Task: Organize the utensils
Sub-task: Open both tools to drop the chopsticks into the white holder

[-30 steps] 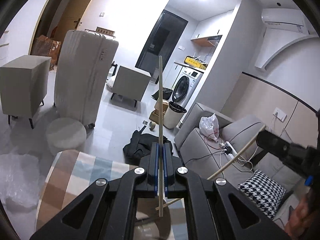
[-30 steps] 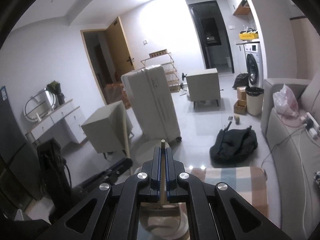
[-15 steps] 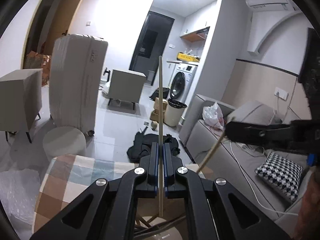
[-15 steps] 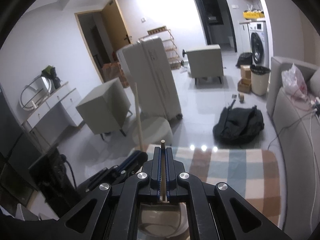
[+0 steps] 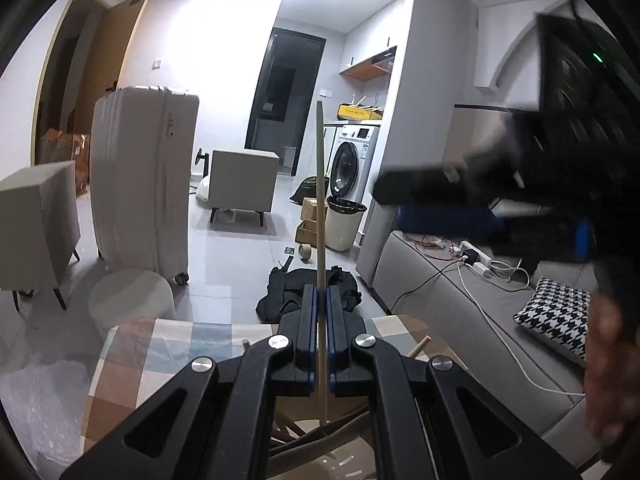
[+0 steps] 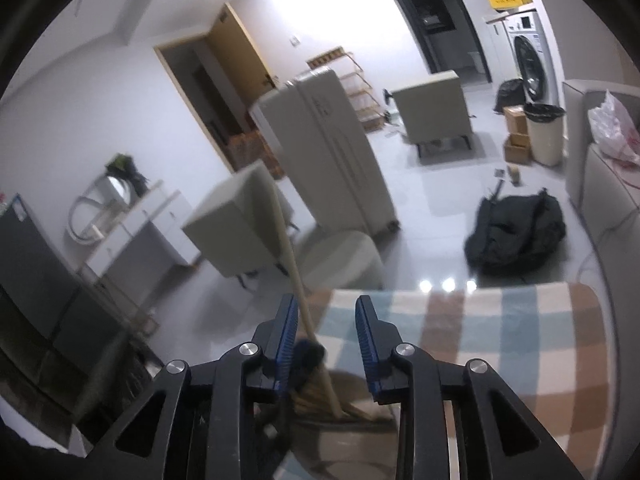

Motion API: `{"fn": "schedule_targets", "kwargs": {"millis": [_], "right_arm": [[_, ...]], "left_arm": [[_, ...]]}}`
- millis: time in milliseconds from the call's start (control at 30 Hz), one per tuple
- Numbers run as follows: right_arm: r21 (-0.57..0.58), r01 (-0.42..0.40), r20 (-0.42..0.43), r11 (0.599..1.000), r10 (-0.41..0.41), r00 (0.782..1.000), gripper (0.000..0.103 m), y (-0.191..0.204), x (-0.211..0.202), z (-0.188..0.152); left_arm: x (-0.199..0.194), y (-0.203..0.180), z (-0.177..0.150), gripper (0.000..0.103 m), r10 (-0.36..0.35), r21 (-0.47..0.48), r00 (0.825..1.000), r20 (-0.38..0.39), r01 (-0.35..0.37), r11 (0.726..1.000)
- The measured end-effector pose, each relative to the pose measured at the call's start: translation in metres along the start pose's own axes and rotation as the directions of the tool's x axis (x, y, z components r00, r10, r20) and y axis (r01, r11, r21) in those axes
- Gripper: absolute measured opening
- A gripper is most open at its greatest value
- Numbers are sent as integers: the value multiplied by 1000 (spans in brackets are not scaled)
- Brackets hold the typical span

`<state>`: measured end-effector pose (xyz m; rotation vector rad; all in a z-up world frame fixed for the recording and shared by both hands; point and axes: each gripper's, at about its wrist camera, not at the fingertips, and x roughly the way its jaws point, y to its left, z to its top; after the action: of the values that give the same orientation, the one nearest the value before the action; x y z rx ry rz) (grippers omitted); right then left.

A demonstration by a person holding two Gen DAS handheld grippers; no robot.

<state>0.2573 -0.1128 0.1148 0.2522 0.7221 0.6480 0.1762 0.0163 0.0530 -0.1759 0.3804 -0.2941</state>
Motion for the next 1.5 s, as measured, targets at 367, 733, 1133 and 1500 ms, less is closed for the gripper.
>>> {"fn": "schedule_targets", "kwargs": {"millis": [367, 733, 1133, 1500], "right_arm": [[-30, -48, -67, 998, 46, 997, 7, 13, 31, 24], [-79, 63, 114, 995, -53, 992, 4, 12, -3, -5], [-39, 149, 83, 988, -146, 986, 8, 14, 11, -46], [50, 149, 23, 988, -150, 988, 63, 8, -44, -90]], "left_arm": [[1, 0, 1, 0, -49, 17, 998, -26, 49, 999], [-50, 9, 22, 51, 2, -37, 1000, -24, -3, 999], [-112, 2, 16, 84, 161, -31, 983, -90, -165, 986], [-119, -7, -17, 84, 200, -55, 947, -251, -220, 974]]}}
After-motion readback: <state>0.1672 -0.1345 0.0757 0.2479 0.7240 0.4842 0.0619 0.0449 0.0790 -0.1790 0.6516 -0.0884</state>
